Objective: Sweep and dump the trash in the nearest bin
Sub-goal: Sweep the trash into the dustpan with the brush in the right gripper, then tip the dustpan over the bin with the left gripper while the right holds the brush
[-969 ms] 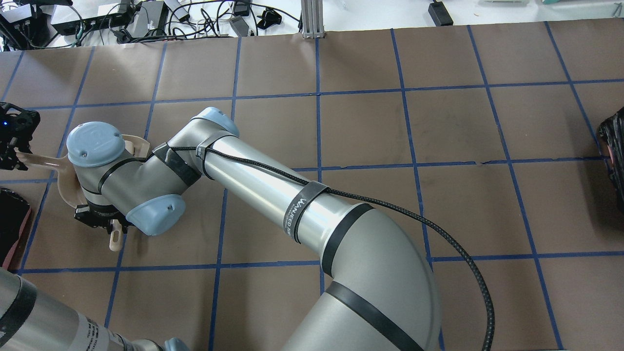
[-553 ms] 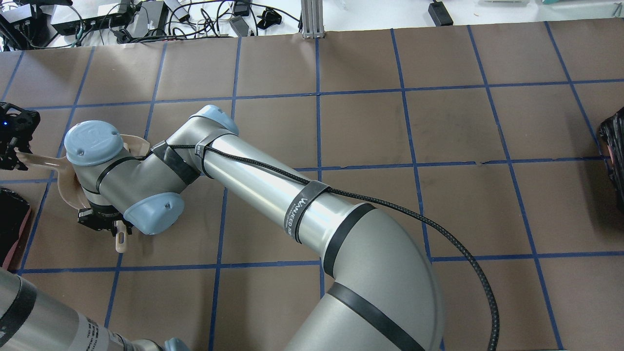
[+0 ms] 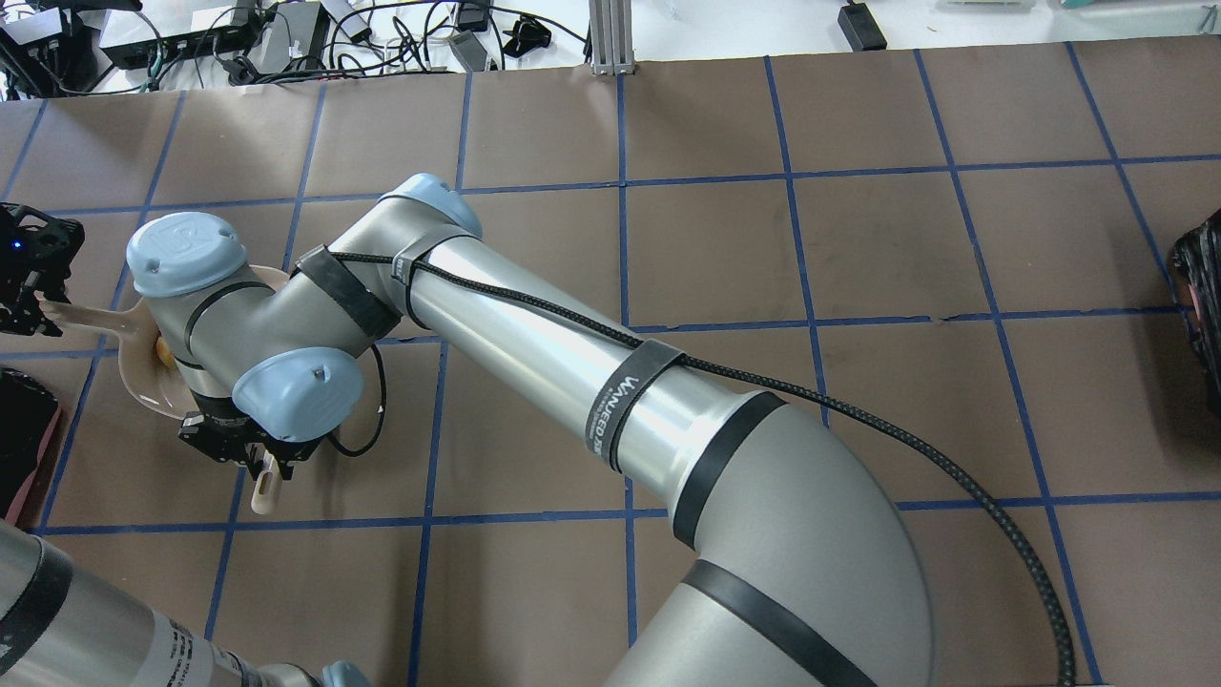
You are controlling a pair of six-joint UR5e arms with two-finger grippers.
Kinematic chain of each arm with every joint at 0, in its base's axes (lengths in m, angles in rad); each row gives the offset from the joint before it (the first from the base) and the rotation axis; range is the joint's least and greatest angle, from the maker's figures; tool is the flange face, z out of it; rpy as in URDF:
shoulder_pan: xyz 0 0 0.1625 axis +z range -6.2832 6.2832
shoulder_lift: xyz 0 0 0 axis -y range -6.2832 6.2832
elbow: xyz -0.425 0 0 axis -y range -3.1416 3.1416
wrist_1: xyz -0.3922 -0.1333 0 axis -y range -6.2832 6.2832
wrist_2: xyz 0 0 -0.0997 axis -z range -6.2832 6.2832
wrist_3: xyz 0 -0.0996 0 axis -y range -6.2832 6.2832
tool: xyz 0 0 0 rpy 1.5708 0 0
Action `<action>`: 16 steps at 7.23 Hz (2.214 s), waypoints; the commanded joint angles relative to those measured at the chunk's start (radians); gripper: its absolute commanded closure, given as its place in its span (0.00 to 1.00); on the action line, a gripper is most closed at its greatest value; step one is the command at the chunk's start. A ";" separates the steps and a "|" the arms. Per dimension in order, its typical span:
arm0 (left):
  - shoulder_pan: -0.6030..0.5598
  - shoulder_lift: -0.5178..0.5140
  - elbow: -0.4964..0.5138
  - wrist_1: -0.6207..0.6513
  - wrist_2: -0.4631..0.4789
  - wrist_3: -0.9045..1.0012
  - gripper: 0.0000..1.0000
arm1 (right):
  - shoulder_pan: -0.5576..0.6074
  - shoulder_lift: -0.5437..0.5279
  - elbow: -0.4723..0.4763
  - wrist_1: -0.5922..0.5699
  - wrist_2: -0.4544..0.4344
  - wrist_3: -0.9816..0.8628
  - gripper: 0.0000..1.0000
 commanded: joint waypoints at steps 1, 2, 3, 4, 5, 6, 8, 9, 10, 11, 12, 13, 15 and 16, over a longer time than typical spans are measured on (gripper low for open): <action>0.010 0.029 0.013 -0.094 -0.144 -0.005 1.00 | -0.110 -0.136 0.114 0.076 -0.085 -0.037 1.00; 0.016 0.042 0.015 -0.106 -0.187 -0.019 1.00 | -0.128 -0.215 0.235 0.072 -0.172 -0.043 1.00; 0.025 0.060 0.019 -0.110 -0.198 -0.022 1.00 | -0.155 -0.288 0.385 0.034 -0.211 -0.050 1.00; 0.050 0.084 0.030 -0.110 -0.200 -0.024 1.00 | -0.185 -0.374 0.517 0.003 -0.246 -0.079 1.00; 0.091 0.114 0.053 -0.113 -0.195 -0.024 1.00 | -0.217 -0.462 0.632 0.003 -0.277 -0.133 1.00; 0.167 0.137 0.072 -0.115 -0.194 -0.021 1.00 | -0.243 -0.535 0.742 -0.017 -0.300 -0.183 1.00; 0.296 0.164 0.107 -0.151 -0.186 0.006 1.00 | -0.264 -0.626 0.892 -0.106 -0.309 -0.219 1.00; 0.359 0.169 0.162 -0.206 -0.183 0.074 1.00 | -0.261 -0.633 0.947 -0.153 -0.308 -0.234 1.00; 0.416 0.155 0.212 -0.213 -0.142 0.131 1.00 | -0.259 -0.633 0.972 -0.193 -0.299 -0.265 1.00; 0.476 0.143 0.230 -0.208 -0.134 0.195 1.00 | -0.259 -0.633 0.981 -0.201 -0.291 -0.262 1.00; 0.531 0.140 0.236 -0.190 -0.114 0.225 1.00 | -0.256 -0.631 0.984 -0.201 -0.289 -0.261 1.00; 0.559 0.131 0.266 -0.178 -0.114 0.283 1.00 | -0.256 -0.631 0.989 -0.201 -0.288 -0.261 1.00; 0.567 0.096 0.271 -0.010 -0.048 0.382 1.00 | -0.258 -0.622 0.989 -0.215 -0.286 -0.258 1.00; 0.567 0.082 0.268 0.030 -0.016 0.412 1.00 | -0.259 -0.620 0.989 -0.221 -0.250 -0.259 1.00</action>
